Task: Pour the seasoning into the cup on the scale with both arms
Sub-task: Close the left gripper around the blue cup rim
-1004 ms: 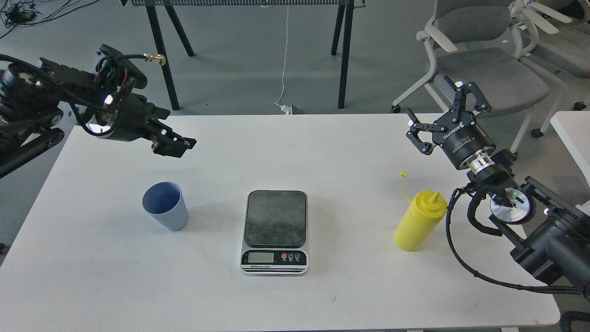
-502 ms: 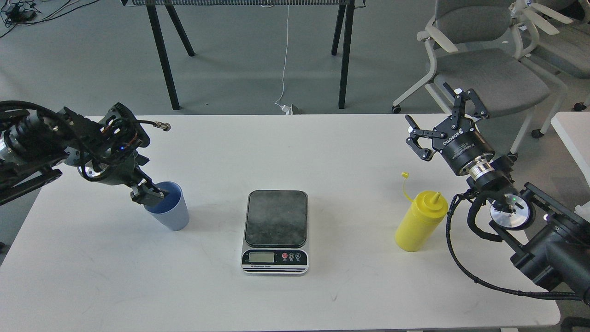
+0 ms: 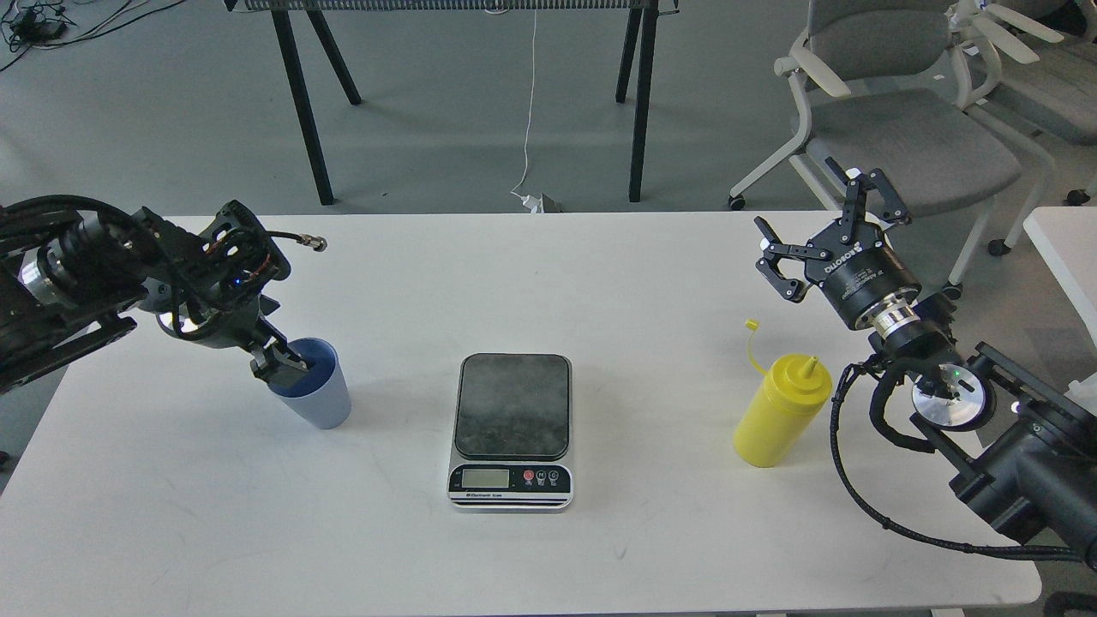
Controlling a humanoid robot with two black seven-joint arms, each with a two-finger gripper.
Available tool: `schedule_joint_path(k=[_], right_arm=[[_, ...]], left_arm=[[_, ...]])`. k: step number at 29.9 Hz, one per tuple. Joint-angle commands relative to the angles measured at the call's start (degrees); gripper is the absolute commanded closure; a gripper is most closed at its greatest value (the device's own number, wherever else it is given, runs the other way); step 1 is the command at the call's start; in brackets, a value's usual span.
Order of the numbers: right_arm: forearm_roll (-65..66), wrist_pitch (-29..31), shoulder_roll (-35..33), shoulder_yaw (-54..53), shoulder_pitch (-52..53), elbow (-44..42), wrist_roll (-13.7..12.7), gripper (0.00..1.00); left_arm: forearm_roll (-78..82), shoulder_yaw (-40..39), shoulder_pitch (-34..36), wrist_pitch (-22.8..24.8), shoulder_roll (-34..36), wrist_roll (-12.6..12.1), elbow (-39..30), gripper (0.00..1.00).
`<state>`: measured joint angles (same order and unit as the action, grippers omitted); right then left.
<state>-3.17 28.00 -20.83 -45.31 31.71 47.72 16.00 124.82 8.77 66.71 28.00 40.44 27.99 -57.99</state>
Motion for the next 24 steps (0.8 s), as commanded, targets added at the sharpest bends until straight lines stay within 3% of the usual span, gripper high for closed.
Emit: schedule_joint_path(k=[1,11,24], right_arm=[[0.0,0.0,0.0,0.05,-0.15,0.0,-0.01,0.01],[0.0,0.0,0.0,-0.04,-0.51,-0.09,-0.01,0.01],[0.0,0.0,0.0,-0.13,-0.86,-0.17,-0.01,0.01]], left_arm=[[-0.1,0.98,0.0,-0.31,-1.24,0.01,1.47,0.05],[-0.37,2.57,-0.09,-2.16,-3.0,0.01,4.37,0.13],[-0.37,4.5,-0.09,-3.48,-3.61,0.01,5.61,0.32]])
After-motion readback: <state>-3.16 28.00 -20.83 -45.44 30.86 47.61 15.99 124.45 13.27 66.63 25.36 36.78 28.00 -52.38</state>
